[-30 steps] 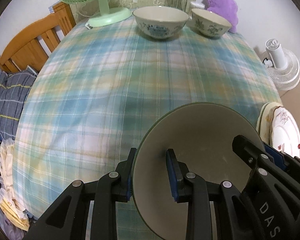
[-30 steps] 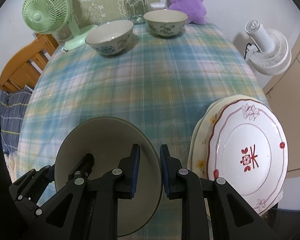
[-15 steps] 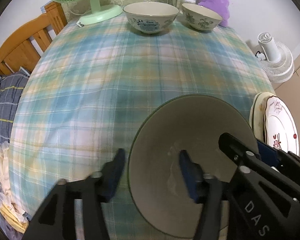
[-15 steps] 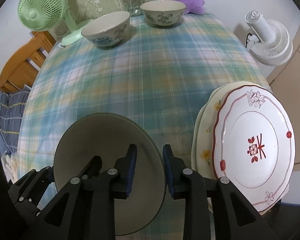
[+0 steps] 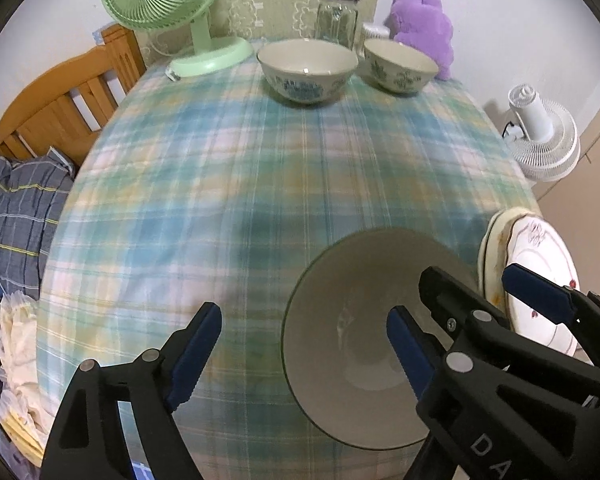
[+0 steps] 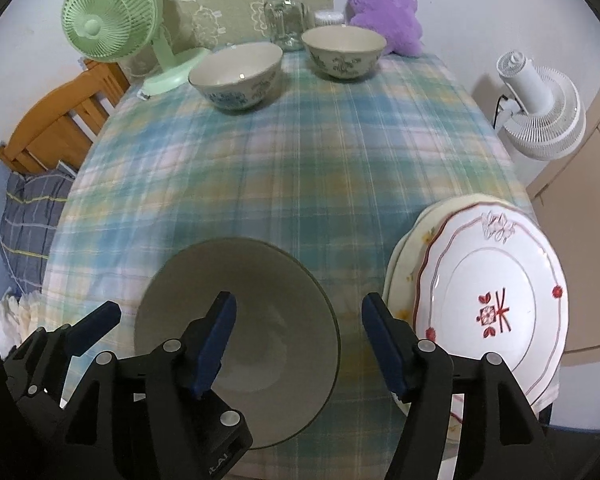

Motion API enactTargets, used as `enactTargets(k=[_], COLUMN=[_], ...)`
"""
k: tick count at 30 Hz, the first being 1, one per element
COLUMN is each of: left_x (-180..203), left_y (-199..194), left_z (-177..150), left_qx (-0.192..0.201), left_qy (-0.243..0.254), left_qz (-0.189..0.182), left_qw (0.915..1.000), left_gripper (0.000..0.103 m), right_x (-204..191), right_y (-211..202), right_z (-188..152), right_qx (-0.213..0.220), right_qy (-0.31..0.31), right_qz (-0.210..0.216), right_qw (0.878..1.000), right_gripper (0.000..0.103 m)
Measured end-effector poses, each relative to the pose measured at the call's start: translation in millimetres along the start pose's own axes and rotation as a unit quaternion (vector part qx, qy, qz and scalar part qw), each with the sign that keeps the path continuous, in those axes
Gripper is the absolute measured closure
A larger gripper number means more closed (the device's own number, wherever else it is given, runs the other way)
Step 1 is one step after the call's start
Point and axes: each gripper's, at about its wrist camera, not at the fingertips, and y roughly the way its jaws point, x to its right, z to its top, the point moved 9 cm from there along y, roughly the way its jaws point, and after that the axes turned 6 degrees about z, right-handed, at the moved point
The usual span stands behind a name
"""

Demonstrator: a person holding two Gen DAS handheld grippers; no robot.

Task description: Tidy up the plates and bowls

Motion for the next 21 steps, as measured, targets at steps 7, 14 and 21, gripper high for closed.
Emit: enactTargets(k=[7,14,21], left_x=[-7,-11,-12], left_y=[-17,-27,-40], left_z=[26,56,92], left_qx=[0.021,0.039,0.070], left_qy=[-0.010,-0.017,-0.018], left_qz=[0.006,0.002,0.010], left_qw=[0.9997,0.9991,0.9974], left_gripper=[0.017,0.017,0.017], right_x=[-9,-19,-23], right_y=[-18,-30,-40], right_z=[24,55,90], right_qx=[0.019,0.039,0.060], right_qy=[-0.010,-0.017,-0.021], right_qz=[0.003,0.007,0.013], right_qw=[1.000,0.999,0.998], right_gripper=[0.034,0.034,0.029])
